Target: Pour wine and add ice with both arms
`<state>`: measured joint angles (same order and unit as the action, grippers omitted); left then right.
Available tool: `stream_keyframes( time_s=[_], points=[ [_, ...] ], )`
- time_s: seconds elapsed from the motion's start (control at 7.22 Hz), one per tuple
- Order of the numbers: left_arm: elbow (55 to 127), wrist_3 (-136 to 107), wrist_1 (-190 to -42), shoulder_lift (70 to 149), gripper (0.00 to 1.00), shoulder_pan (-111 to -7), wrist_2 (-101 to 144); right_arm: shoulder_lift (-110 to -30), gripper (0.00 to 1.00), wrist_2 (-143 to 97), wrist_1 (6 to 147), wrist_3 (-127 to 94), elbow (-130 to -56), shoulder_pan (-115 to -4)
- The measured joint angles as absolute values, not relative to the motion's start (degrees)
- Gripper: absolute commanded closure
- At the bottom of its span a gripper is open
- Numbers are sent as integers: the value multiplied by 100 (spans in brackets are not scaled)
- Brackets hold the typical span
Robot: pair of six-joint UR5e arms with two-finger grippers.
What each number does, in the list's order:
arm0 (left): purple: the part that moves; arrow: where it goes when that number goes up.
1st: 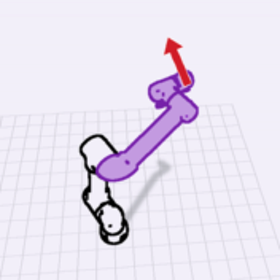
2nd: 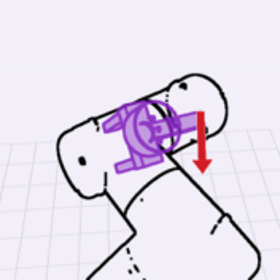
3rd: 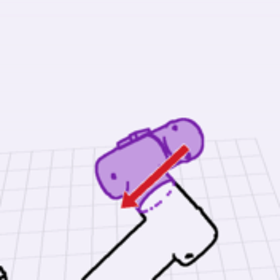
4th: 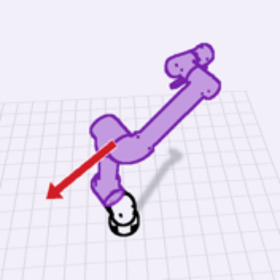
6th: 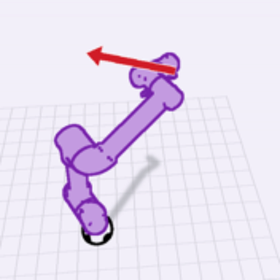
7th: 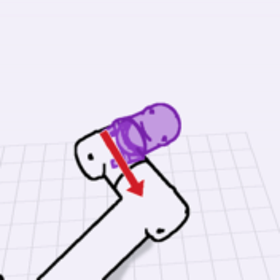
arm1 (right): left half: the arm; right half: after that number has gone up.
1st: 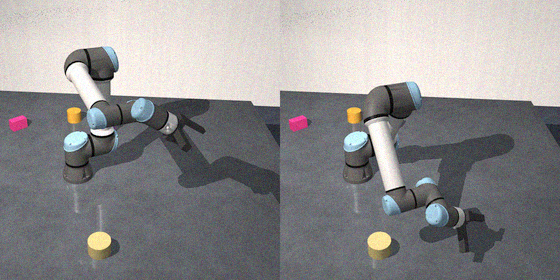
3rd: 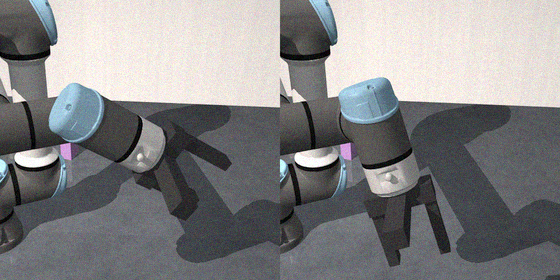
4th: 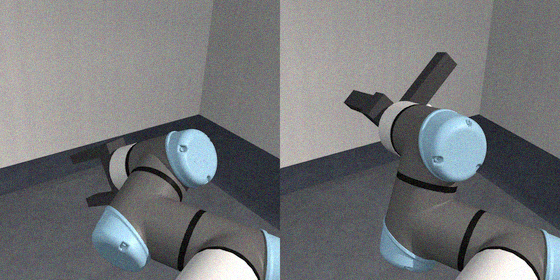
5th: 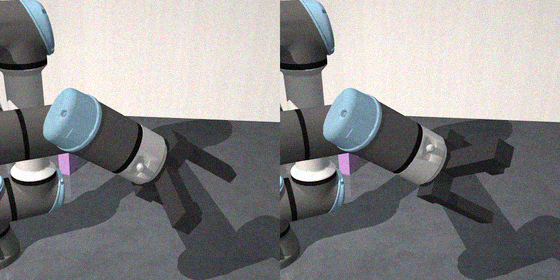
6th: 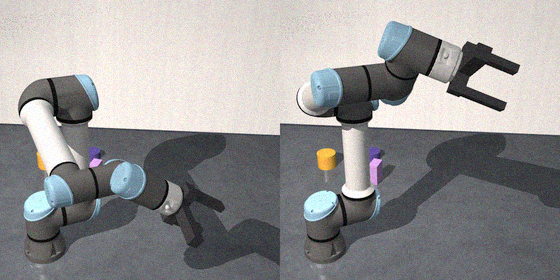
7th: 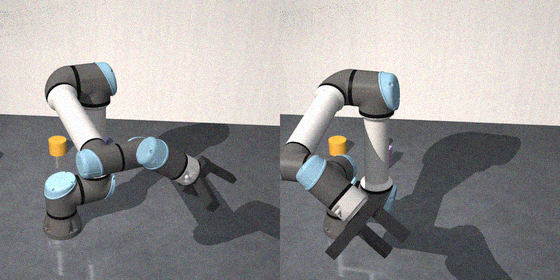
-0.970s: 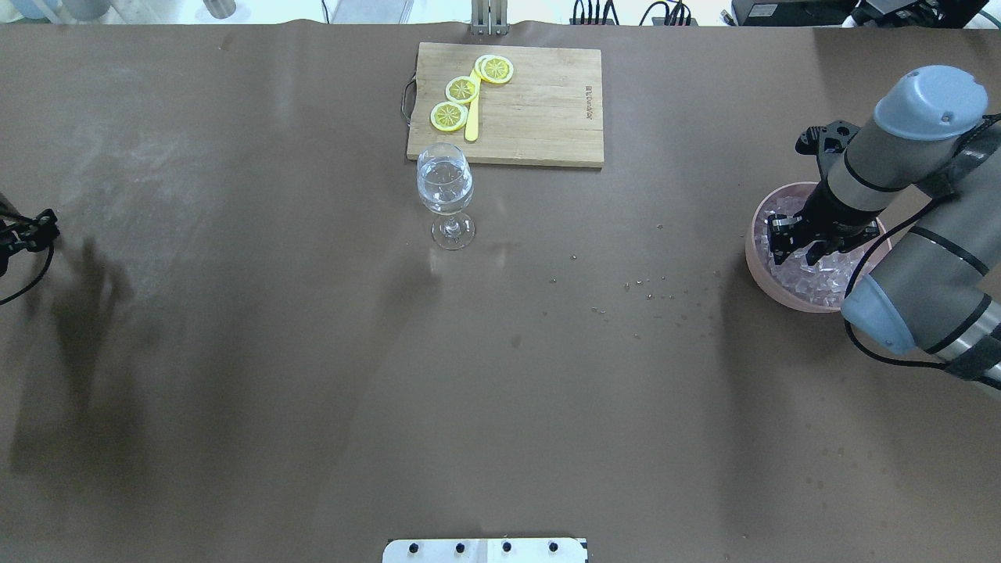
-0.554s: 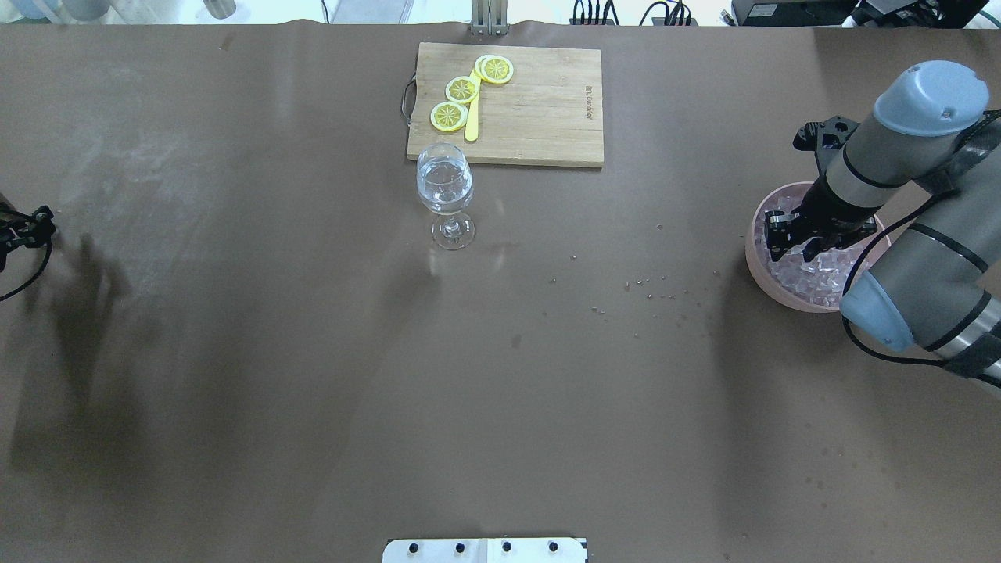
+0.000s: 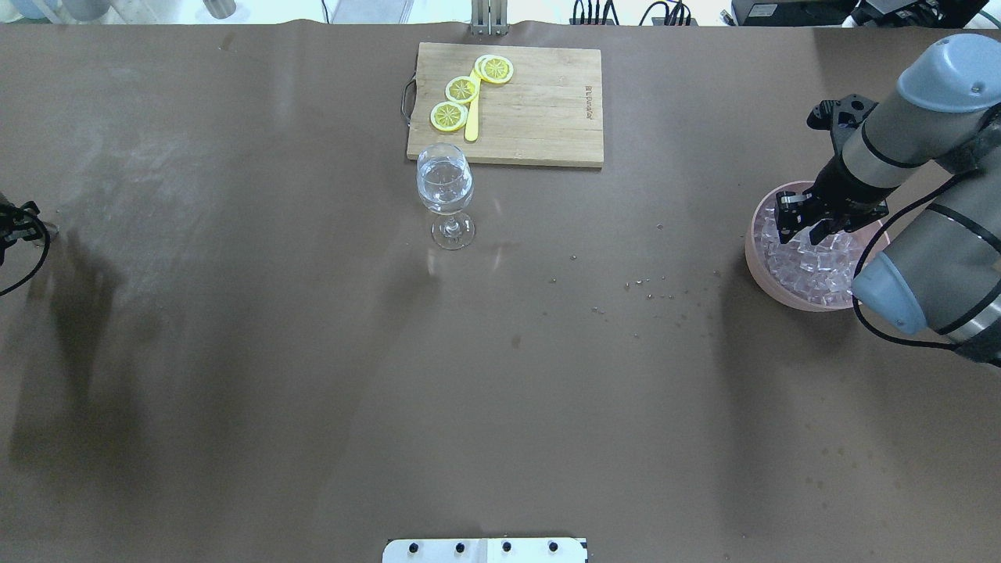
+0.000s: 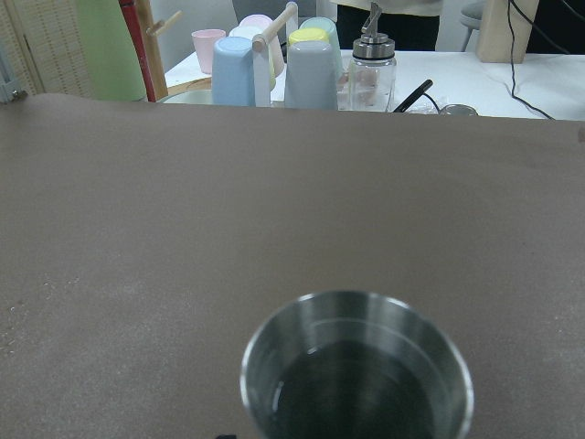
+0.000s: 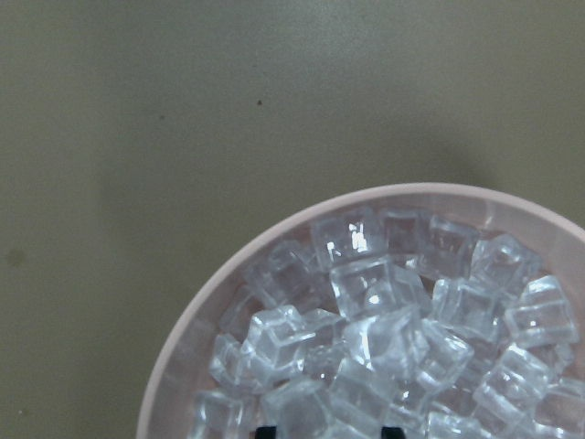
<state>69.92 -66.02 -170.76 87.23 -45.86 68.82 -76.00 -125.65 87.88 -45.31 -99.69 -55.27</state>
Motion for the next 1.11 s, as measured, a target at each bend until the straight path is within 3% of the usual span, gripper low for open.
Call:
stream_keyframes(
  time_s=[0.28,0.55,1.11],
  points=[
    [7012,-6577,-17083,8756,74,-4640,6884,-7646,78,-12570,8789,-4297,-9982,-5580],
    [7040,-6558,-17089,8757,74,-4723,6910,-7711,50,-12545,8787,-4187,-9983,-5607],
    [7389,-6410,-17051,8743,74,-4914,6936,-7748,50,-12485,8780,-4230,-9909,-5588]
  ],
)
